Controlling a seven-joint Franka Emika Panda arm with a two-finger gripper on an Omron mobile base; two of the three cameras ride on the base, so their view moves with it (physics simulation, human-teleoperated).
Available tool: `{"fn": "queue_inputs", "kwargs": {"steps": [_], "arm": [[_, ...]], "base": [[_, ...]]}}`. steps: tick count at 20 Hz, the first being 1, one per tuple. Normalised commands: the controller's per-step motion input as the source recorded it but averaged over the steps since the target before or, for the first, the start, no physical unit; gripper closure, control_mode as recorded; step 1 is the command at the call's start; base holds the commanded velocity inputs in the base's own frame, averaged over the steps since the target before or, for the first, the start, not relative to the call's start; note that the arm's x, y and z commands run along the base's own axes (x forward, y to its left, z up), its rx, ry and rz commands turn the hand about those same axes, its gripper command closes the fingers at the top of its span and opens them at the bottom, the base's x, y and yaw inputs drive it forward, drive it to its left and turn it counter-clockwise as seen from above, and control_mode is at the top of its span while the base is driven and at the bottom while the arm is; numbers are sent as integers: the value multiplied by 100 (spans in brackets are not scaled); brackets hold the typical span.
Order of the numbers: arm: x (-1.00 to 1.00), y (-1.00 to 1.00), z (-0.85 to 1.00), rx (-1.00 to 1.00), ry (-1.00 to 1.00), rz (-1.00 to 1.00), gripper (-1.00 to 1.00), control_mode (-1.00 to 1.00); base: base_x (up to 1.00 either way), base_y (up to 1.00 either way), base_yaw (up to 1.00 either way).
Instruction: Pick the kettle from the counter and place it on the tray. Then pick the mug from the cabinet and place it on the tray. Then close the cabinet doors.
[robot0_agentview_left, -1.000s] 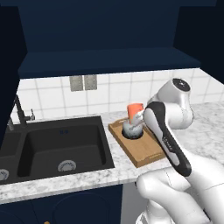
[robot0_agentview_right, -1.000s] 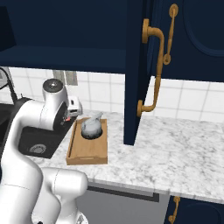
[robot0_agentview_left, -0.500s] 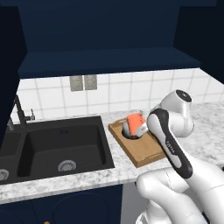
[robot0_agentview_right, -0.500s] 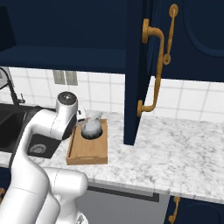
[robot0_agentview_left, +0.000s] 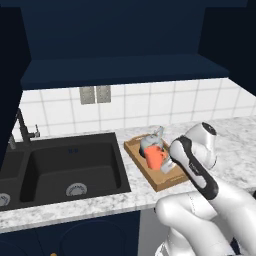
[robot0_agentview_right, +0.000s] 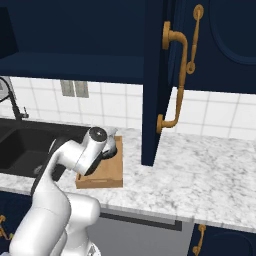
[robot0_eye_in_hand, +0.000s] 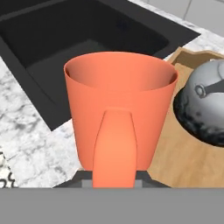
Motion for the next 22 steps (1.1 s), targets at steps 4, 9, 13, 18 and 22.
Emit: {"fn": "queue_inputs", "kwargs": {"steps": [4, 9, 13, 18, 22], "arm": [[26, -36, -49, 0, 0, 23, 100, -100], [39, -9, -24, 7, 0, 22, 100, -100], [25, -2, -37, 6, 0, 16, 100, -100], [10, -9, -29, 2, 0, 4, 100, -100], [0, -2, -24, 0, 0, 0, 100, -100]], "base": [[0, 0, 0], [0, 0, 0], [0, 0, 0], [0, 0, 0], [0, 0, 0]]}}
